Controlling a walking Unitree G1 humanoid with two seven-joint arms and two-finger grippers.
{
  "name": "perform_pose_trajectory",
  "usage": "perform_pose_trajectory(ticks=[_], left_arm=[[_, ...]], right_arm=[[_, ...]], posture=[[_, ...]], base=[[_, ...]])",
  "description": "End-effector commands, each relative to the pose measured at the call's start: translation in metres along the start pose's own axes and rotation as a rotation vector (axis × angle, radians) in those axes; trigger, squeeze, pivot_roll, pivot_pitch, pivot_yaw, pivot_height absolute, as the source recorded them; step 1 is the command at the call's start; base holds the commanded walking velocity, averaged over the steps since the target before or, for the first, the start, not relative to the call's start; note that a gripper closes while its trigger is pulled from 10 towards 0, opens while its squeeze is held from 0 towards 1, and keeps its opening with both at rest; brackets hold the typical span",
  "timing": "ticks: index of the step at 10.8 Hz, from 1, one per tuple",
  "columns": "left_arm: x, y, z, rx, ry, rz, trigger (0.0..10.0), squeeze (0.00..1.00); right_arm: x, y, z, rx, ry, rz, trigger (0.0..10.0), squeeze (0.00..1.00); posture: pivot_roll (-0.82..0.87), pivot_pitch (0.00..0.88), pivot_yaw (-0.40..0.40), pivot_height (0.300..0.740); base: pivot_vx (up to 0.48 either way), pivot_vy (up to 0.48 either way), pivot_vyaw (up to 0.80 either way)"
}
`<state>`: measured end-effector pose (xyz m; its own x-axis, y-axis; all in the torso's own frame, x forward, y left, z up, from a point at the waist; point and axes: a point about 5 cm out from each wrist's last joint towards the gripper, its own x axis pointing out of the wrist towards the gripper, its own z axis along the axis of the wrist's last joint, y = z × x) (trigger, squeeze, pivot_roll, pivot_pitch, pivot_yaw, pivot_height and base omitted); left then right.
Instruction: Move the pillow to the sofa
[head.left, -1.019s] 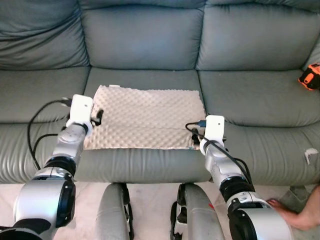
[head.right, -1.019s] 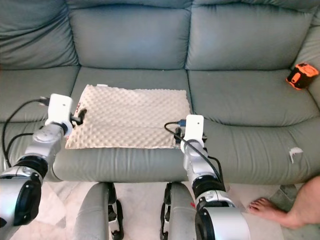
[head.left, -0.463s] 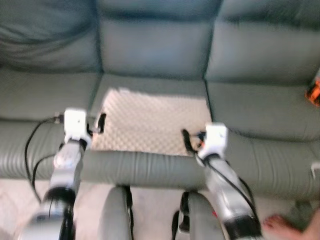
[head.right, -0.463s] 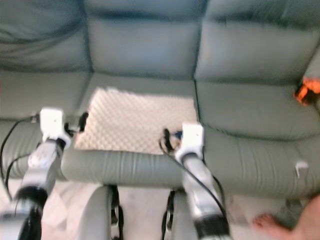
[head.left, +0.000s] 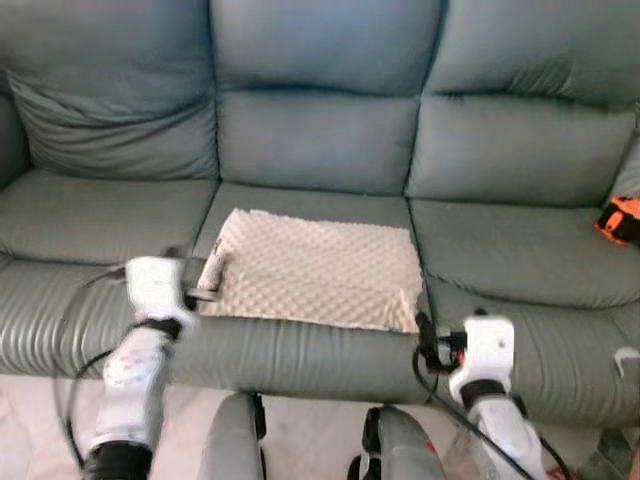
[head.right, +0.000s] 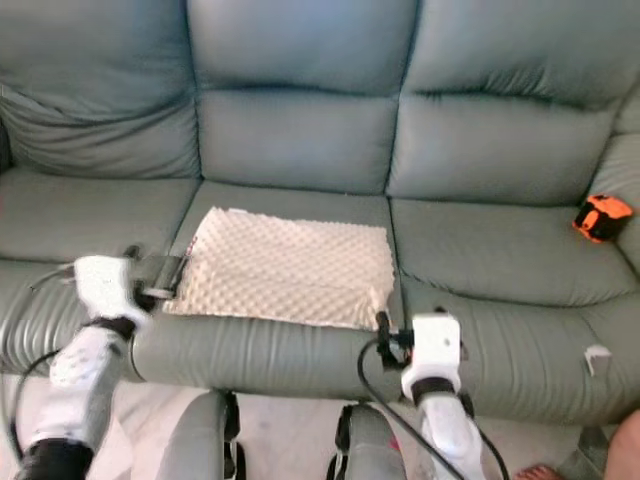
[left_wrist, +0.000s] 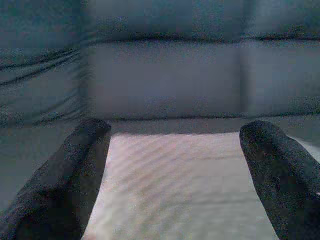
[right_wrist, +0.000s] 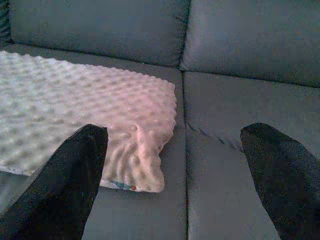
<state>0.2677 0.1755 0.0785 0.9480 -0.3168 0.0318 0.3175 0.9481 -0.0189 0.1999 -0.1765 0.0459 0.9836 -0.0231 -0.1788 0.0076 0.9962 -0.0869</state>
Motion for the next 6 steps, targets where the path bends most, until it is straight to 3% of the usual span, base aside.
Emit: perform_pose_trajectory(ticks=[1,2,3,4,6], left_arm=[[0.002,-0.007,0.006,0.008,-0.003,-0.052,10.0,0.98],[0.002,-0.007,0.003,-0.002,0.022,-0.039,10.0,0.76],[-0.001,-0.006,-0.002,-0.04,0.058,0.002,10.0,0.12],[-0.01,-0.013,-0.011,-0.055,0.115,0.0,10.0,0.0],[-0.004,-0.015,-0.012,-0.08,0.126,0.012,10.0,0.0]], right_arm=[[0.001,0.001,0.006,-0.005,-0.025,-0.002,10.0,1.0],[0.002,0.0,0.004,0.004,-0.009,-0.026,10.0,0.0],[0.002,-0.003,0.002,0.015,0.003,-0.053,10.0,0.0],[0.001,-0.005,0.003,-0.011,-0.001,-0.056,10.0,0.0],[0.007,-0.008,0.01,0.007,-0.028,-0.054,10.0,0.0]], posture=[[-0.01,0.0,-0.001,0.647],[-0.02,0.0,0.008,0.647],[-0.03,0.0,0.011,0.647],[-0.03,0.0,0.012,0.647],[-0.04,0.0,0.007,0.647]], base=[[0.0,0.0,0.0],[0.0,0.0,0.0],[0.0,0.0,0.0],[0.0,0.0,0.0],[0.0,0.0,0.0]])
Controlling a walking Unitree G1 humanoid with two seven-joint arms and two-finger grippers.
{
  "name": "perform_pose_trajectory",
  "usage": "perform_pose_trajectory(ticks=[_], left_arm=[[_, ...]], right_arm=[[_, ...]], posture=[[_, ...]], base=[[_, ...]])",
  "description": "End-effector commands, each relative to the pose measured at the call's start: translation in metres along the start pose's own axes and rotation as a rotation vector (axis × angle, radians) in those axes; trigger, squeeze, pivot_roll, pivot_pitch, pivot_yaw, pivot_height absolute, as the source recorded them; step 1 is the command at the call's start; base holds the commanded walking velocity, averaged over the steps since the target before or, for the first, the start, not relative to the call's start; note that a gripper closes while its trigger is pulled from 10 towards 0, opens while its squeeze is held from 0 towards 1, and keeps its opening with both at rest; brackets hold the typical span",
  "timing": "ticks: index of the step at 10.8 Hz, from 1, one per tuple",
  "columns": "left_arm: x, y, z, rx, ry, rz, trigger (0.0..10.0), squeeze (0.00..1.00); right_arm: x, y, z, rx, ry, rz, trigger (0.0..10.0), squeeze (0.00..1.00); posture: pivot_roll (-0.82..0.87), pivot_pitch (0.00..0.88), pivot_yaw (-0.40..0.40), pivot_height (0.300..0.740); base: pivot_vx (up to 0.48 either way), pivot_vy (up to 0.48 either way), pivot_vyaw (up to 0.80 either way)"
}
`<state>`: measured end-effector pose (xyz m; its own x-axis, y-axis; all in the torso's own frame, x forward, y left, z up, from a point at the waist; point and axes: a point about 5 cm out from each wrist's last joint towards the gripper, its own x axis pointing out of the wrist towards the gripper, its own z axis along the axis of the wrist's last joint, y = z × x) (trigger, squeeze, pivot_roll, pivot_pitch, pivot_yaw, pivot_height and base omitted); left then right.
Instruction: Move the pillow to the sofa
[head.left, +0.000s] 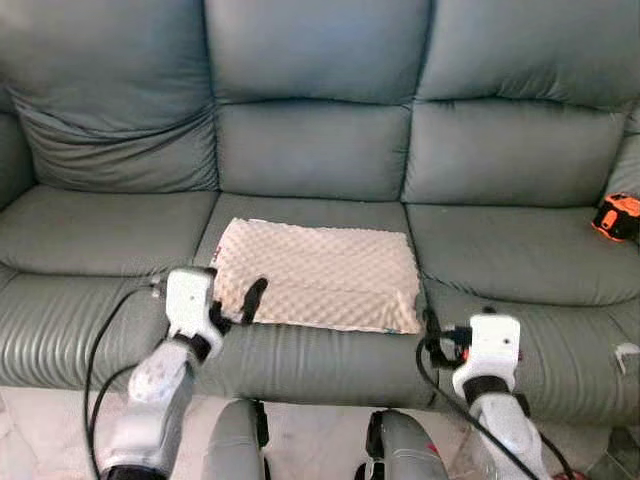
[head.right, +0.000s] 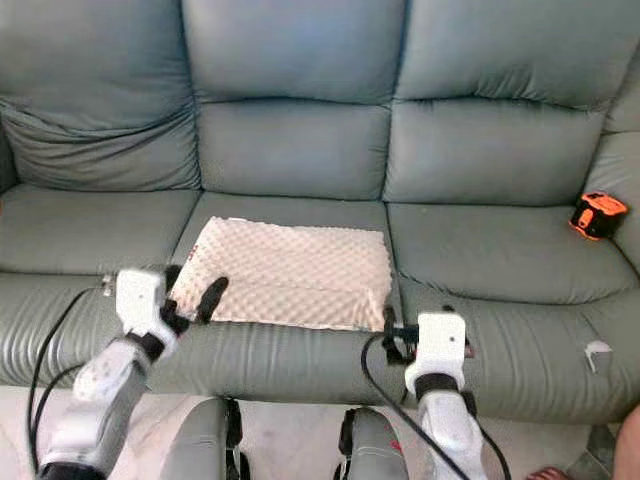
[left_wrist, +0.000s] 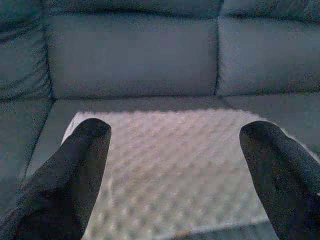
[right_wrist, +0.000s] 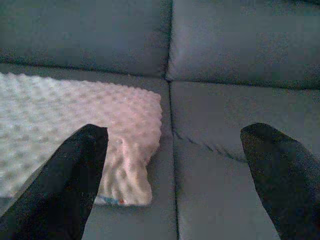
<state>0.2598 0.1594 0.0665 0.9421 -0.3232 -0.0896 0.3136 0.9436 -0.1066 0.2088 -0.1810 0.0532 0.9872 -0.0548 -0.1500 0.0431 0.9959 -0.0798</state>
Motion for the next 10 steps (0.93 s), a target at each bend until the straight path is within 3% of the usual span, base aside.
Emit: perform_pose_trajectory(ticks=[1,3,5,7,10], left_arm=[[0.001,0.004,0.001,0.002,0.008,0.017,10.0,0.0],[0.008,0.008,0.005,-0.001,0.005,0.041,10.0,0.0],[0.013,-0.001,0.001,-0.006,0.011,0.023,10.0,0.0],[0.022,0.001,0.003,-0.007,0.007,0.051,10.0,0.0],[0.03,0.013,0.01,0.003,-0.005,0.094,10.0,0.0]], right_arm=[[0.002,-0.003,0.007,0.012,-0.031,0.001,10.0,0.0],[0.016,-0.006,0.015,0.036,-0.049,-0.016,10.0,0.0],[0.029,-0.002,0.022,0.039,-0.068,0.009,10.0,0.0],[0.042,-0.004,0.03,0.044,-0.091,0.007,10.0,0.0],[0.047,-0.007,0.032,0.035,-0.092,-0.002,10.0,0.0]], posture=[[-0.04,0.0,0.006,0.647],[-0.04,0.0,0.004,0.68],[-0.04,0.0,-0.009,0.714],[-0.05,0.0,-0.008,0.74],[-0.06,0.0,0.001,0.74]], base=[[0.0,0.0,0.0],[0.0,0.0,0.0],[0.0,0.0,0.0],[0.0,0.0,0.0],[0.0,0.0,0.0]])
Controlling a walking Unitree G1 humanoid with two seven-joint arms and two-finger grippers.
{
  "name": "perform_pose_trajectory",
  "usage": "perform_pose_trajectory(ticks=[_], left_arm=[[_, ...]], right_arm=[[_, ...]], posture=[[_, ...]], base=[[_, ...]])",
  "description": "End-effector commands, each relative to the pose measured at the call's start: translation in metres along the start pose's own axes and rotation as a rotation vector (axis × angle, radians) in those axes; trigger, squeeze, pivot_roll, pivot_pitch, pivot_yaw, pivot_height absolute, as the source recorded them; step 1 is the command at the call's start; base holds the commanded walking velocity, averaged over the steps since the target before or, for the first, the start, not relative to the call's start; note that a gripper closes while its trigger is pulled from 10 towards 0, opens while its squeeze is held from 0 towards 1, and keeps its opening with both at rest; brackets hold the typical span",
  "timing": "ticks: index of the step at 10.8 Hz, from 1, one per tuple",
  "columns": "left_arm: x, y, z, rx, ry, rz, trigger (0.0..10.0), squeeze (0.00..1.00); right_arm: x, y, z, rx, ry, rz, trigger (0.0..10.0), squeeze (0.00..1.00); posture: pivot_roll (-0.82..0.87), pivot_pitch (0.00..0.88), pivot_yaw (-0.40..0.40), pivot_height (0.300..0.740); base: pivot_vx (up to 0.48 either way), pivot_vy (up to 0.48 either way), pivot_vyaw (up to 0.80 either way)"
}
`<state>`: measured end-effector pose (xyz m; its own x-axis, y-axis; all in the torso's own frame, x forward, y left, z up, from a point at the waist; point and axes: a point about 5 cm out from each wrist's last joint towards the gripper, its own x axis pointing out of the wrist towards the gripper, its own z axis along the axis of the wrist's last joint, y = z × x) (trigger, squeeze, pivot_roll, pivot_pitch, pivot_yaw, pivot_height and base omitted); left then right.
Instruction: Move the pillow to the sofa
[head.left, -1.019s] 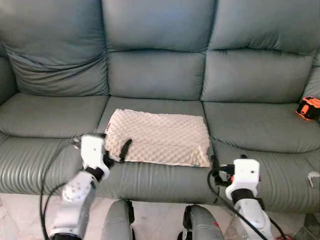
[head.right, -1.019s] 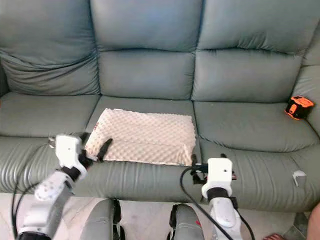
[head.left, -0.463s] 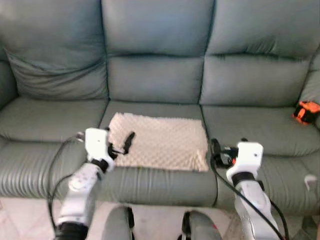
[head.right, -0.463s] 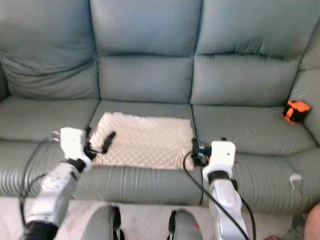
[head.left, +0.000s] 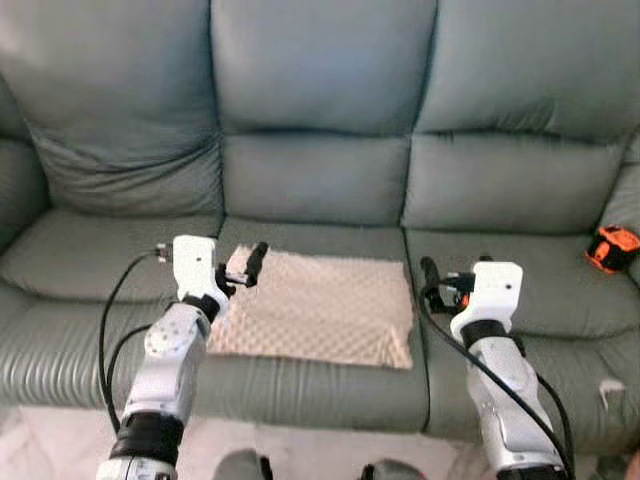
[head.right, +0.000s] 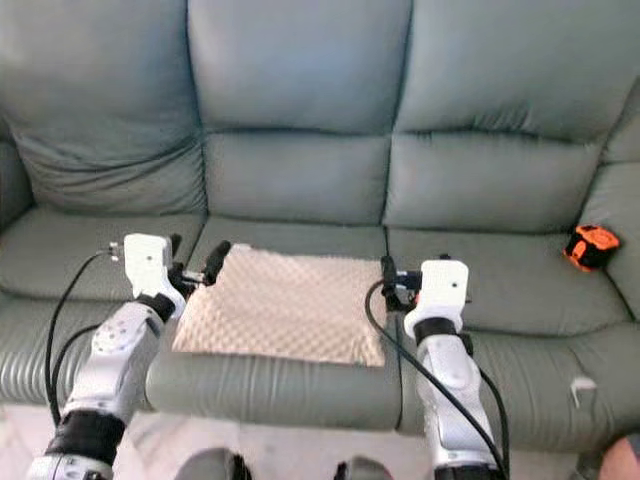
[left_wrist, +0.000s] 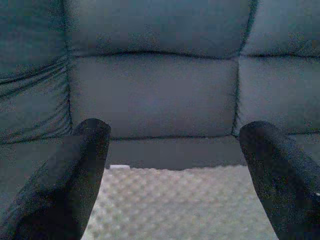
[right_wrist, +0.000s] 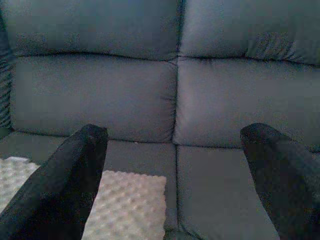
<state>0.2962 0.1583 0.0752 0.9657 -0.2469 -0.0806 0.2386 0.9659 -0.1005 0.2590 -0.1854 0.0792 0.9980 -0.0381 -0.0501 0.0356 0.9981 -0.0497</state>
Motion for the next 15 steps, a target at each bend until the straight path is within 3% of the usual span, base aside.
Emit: perform_pose_trajectory(ticks=[1,2,6,8,12,15], left_arm=[[-0.002,0.006,-0.008,0.013,0.041,0.034,10.0,0.0],[-0.004,0.007,-0.018,0.013,0.086,0.044,10.0,0.0],[-0.004,0.011,-0.025,0.035,0.106,0.047,10.0,0.0],[-0.001,0.005,-0.024,0.04,0.097,0.03,10.0,0.0],[0.003,0.011,-0.017,0.035,0.074,0.058,10.0,0.0],[-0.002,0.012,-0.021,0.055,0.08,0.063,10.0,0.0]], right_arm=[[0.0,-0.003,-0.004,-0.006,0.026,-0.016,10.0,0.0],[-0.002,-0.003,-0.006,-0.056,0.02,-0.017,10.0,0.0],[-0.004,0.001,-0.004,-0.042,0.001,0.037,10.0,0.0],[-0.005,0.003,-0.003,-0.012,0.002,0.064,10.0,0.0],[0.001,0.005,0.0,-0.003,-0.007,0.082,10.0,0.0],[0.003,-0.002,0.002,-0.007,-0.014,0.067,10.0,0.0]], posture=[[-0.06,0.0,0.001,0.74],[-0.07,0.0,0.001,0.74],[-0.09,0.0,0.017,0.74],[-0.09,0.0,0.02,0.74],[-0.08,0.0,0.016,0.74],[-0.08,0.0,0.017,0.74]], base=[[0.0,0.0,0.0],[0.0,0.0,0.0],[0.0,0.0,0.58],[0.0,0.0,0.77],[0.0,0.0,0.77],[0.0,0.0,0.77]])
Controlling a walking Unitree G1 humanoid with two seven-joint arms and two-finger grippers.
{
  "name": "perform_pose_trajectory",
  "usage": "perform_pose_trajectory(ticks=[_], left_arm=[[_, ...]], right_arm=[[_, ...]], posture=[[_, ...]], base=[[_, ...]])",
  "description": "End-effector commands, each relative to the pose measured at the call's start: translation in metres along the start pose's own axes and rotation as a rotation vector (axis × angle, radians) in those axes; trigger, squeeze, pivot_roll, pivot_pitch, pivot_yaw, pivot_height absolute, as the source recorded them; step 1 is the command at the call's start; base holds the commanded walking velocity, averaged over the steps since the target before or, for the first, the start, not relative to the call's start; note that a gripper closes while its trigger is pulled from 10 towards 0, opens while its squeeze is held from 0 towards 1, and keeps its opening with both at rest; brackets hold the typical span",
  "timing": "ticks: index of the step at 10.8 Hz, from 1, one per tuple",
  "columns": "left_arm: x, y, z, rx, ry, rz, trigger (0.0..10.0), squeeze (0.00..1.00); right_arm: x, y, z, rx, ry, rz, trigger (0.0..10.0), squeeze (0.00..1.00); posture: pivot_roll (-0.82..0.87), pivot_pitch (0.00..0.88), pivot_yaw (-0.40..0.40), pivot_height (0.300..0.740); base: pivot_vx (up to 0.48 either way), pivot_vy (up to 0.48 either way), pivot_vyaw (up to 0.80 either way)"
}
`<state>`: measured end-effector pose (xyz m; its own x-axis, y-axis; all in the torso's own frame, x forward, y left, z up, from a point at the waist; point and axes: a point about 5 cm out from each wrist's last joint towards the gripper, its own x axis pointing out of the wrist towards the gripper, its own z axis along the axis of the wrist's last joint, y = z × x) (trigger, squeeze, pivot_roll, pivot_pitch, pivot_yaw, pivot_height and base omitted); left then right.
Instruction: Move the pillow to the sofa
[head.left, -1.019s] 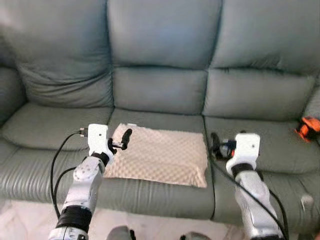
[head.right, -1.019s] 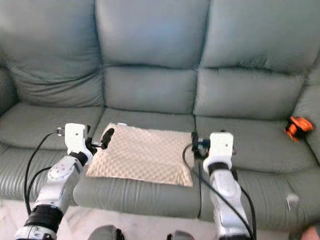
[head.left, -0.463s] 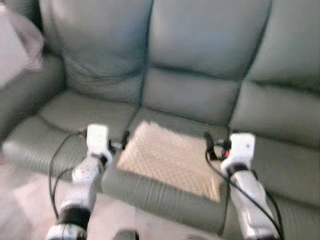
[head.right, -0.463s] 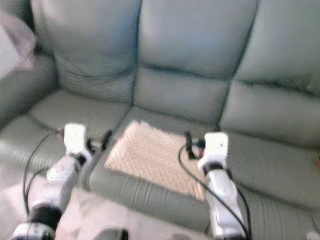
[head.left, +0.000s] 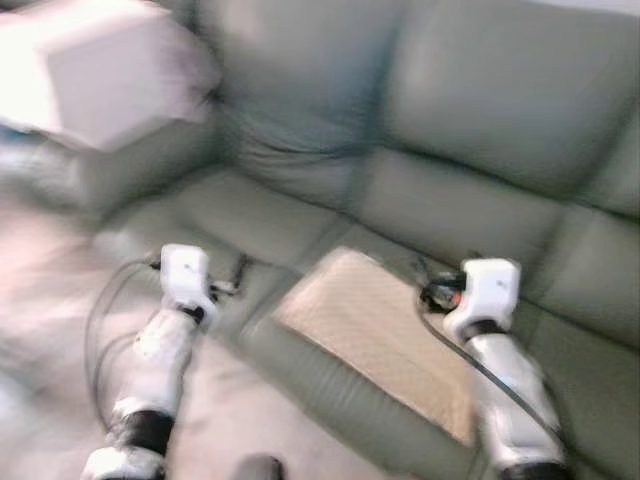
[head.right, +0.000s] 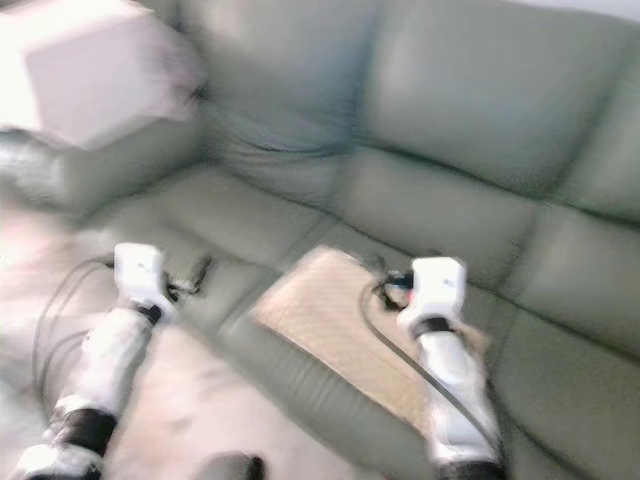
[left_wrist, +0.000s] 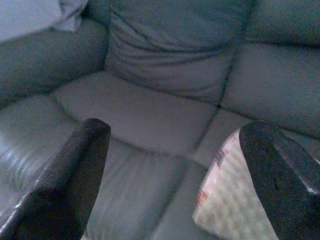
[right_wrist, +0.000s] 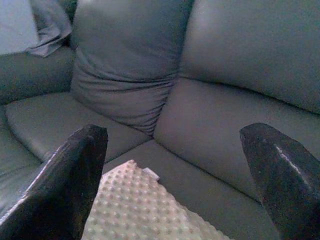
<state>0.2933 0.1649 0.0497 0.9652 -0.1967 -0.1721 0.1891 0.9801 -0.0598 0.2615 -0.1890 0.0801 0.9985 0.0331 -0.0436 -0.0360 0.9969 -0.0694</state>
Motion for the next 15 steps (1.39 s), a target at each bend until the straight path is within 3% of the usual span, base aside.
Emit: perform_pose_trajectory(ticks=[1,5,7,10,11,12,14,15], left_arm=[[0.001,0.003,0.002,0.02,-0.005,0.005,10.0,0.0],[0.006,0.007,0.006,-0.009,-0.009,0.043,10.0,0.0],[0.001,0.015,-0.002,0.006,0.01,0.132,10.0,0.0],[0.001,0.007,-0.004,0.018,0.023,0.073,10.0,0.0],[0.001,0.011,-0.004,0.036,0.024,0.088,10.0,0.0],[-0.001,0.016,-0.001,0.156,0.003,0.069,10.0,0.0],[-0.004,0.038,-0.002,0.18,0.034,0.115,10.0,0.0],[-0.006,0.041,-0.001,0.176,0.035,0.113,10.0,0.0]], right_arm=[[0.001,0.0,0.0,0.008,0.0,-0.005,10.0,0.0],[0.007,0.003,0.002,0.034,-0.005,0.022,10.0,0.0],[0.009,-0.001,0.001,0.006,0.014,0.002,10.0,0.0],[0.01,0.0,0.002,0.046,0.001,-0.034,10.0,0.0],[0.008,0.0,0.0,0.051,0.002,-0.025,10.0,0.0],[0.007,0.002,-0.004,0.042,0.019,-0.019,10.0,0.0],[0.01,0.004,-0.009,-0.068,0.014,-0.07,10.0,0.0],[0.011,0.008,-0.012,0.011,0.032,-0.055,10.0,0.0]], posture=[[-0.08,0.0,0.014,0.74],[-0.07,0.0,-0.017,0.74],[-0.07,0.0,-0.026,0.74],[-0.07,0.0,-0.011,0.74],[-0.07,0.0,-0.003,0.74],[-0.06,0.0,-0.002,0.74],[-0.04,0.0,-0.007,0.74],[-0.03,0.0,-0.007,0.74]], base=[[0.0,0.0,0.76],[0.0,0.0,0.76],[0.0,0.48,0.0],[0.0,0.48,0.0],[0.0,0.48,0.0],[0.0,0.48,0.0],[0.0,0.48,0.0],[0.0,0.48,0.0]])
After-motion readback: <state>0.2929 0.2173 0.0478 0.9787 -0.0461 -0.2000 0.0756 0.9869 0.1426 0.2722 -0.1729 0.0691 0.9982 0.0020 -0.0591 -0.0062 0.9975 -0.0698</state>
